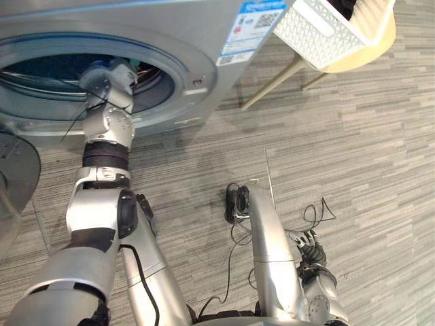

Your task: Pick up the laundry basket with both hands and put the clothes into the washing machine.

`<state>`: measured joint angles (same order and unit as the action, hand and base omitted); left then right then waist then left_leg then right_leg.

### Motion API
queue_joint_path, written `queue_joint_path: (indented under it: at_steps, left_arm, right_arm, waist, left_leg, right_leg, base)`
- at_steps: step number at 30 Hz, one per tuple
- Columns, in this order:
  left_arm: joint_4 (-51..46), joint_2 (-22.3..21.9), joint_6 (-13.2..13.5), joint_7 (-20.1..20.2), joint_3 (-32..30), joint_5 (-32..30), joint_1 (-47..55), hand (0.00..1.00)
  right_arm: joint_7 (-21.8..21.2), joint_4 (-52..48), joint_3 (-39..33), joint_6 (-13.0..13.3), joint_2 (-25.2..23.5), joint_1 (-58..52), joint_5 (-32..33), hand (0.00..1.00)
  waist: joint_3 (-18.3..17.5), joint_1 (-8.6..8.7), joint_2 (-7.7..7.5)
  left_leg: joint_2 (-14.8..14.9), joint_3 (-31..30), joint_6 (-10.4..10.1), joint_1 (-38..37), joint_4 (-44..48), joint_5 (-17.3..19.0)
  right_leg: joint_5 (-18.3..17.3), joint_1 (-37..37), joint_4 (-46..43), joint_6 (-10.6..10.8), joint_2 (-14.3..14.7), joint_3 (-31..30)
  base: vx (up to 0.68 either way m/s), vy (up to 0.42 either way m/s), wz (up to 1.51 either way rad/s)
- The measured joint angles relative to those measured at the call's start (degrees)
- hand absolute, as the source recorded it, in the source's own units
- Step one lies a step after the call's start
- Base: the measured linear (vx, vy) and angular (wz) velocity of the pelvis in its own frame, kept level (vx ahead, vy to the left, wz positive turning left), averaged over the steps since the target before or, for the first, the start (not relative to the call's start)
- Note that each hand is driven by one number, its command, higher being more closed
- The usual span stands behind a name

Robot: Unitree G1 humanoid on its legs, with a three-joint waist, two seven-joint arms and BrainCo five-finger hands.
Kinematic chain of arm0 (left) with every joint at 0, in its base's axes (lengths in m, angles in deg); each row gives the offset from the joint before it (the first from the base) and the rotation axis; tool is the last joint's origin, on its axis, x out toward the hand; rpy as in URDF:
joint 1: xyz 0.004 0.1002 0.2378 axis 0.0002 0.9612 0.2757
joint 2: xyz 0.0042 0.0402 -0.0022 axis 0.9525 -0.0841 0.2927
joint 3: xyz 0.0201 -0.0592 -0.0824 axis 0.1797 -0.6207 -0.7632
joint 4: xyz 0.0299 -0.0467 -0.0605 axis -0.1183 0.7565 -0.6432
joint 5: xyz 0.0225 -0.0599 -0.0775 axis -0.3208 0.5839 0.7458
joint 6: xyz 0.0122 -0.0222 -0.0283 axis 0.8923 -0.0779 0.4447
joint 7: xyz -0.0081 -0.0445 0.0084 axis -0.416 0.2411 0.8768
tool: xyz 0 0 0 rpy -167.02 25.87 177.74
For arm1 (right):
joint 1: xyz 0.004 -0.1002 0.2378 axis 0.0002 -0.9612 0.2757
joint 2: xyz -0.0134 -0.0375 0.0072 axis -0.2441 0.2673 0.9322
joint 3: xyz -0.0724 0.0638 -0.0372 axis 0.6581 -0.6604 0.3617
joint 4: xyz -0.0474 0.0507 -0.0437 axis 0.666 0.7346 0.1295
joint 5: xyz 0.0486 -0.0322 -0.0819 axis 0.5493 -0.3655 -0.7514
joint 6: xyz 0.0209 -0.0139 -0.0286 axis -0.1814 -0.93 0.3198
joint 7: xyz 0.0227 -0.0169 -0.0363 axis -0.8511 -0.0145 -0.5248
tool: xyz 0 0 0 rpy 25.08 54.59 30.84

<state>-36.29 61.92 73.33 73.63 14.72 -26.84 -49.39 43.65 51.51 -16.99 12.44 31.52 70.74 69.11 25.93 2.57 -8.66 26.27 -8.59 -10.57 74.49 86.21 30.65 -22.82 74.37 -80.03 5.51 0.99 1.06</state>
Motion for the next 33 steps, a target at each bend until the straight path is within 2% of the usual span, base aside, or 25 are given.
queue_joint_path:
  at_steps: [3, 4, 7, 9, 12, 13, 16, 19, 33]
  left_arm:
    - [0.3, 0.6, -0.1, -0.8, 0.0, -0.3, -1.2, 1.00]
    - [0.3, 1.6, -0.5, -1.5, 0.0, -2.1, -2.4, 1.00]
    - [0.3, 6.6, -2.1, -4.2, 1.6, -12.7, -6.7, 1.00]
    - [-0.4, 11.2, -4.0, -7.2, 4.8, -26.0, -11.2, 1.00]
    - [-3.1, 14.4, -8.0, -11.8, 8.8, -47.3, -15.9, 1.00]
    - [-3.1, 14.9, -8.5, -12.2, 9.2, -50.2, -16.1, 0.00]
    - [-3.0, 16.7, -11.9, -12.2, 12.0, -58.7, -18.4, 0.00]
    - [-2.4, 16.9, -13.4, -11.3, 13.2, -61.6, -19.3, 0.00]
    - [-1.8, 16.9, -13.7, -9.5, 13.2, -62.5, -19.4, 0.00]
  right_arm:
    - [0.0, -0.9, 0.1, 0.0, -0.1, -0.5, 0.2, 0.00]
    - [0.0, -1.6, 0.2, 0.1, -0.1, -0.8, 0.3, 0.00]
    - [-0.1, -2.1, 0.2, 0.8, -0.5, -1.8, 0.9, 0.00]
    - [-0.1, -2.1, 0.3, 1.9, -0.8, -2.8, 1.4, 0.00]
    - [-0.8, -1.9, 0.2, 3.5, -0.9, -4.4, 2.8, 0.00]
    - [-1.2, -1.7, 0.2, 3.6, -0.9, -4.4, 3.4, 0.00]
    - [-2.5, -1.5, 0.2, 4.0, -0.8, -4.5, 6.5, 0.00]
    - [-3.0, -1.5, 0.1, 4.0, -0.8, -4.5, 7.7, 0.00]
    - [-4.1, -1.5, 0.1, 3.9, -0.9, -4.5, 7.8, 0.00]
  waist:
    - [0.0, 0.20, -0.02]
    - [0.0, 0.22, -0.04]
    - [0.1, 0.40, -0.06]
    - [0.1, 0.55, -0.06]
    - [0.0, 0.48, -0.07]
    - [0.0, 0.49, -0.08]
    - [0.0, 0.32, -0.18]
    - [-0.1, 0.12, -0.37]
    - [-0.5, 0.20, -0.83]
  left_leg:
    - [0.8, 0.2, 0.0, 0.8, 0.3, 0.0]
    - [0.9, 0.2, 0.0, 1.4, 0.4, 0.0]
    - [1.4, 0.0, 0.0, 2.7, 1.2, 0.0]
    - [1.4, -0.7, 0.0, 3.6, 1.9, 0.0]
    - [0.5, -1.2, 0.0, 5.4, 2.2, 0.0]
    - [0.3, -1.3, 0.0, 5.7, 2.4, 0.0]
    - [-1.2, -2.3, 0.0, 7.8, 3.7, 0.0]
    - [-1.3, -2.3, 0.0, 8.1, 3.9, 0.0]
    - [-1.2, -2.5, 0.0, 8.4, 3.8, -0.1]
  right_leg:
    - [0.4, 1.5, -0.5, -0.8, 0.2, 0.3]
    - [0.5, 2.2, -0.8, -0.8, 0.2, 0.3]
    - [0.6, 3.6, -1.5, -1.0, 0.4, 0.4]
    - [0.5, 4.1, -2.2, -1.0, 0.4, 0.7]
    - [0.5, 5.3, -2.6, -1.1, -0.5, 1.1]
    - [0.5, 5.6, -2.8, -1.1, -0.8, 1.2]
    - [0.5, 6.9, -4.1, -1.2, -2.0, 1.6]
    - [0.5, 7.0, -4.2, -1.2, -2.2, 1.5]
    - [0.5, 7.1, -3.8, -1.2, -2.1, 1.9]
  base:
    - [-0.01, -0.065, -0.14]
    - [0.00, -0.055, -0.09]
    - [0.00, -0.043, -0.08]
    - [0.00, -0.017, 0.00]
    - [0.00, -0.003, 0.12]
    - [0.00, 0.008, 0.13]
    - [0.01, 0.011, 0.13]
    - [0.01, 0.002, 0.05]
    - [0.00, -0.004, -0.01]
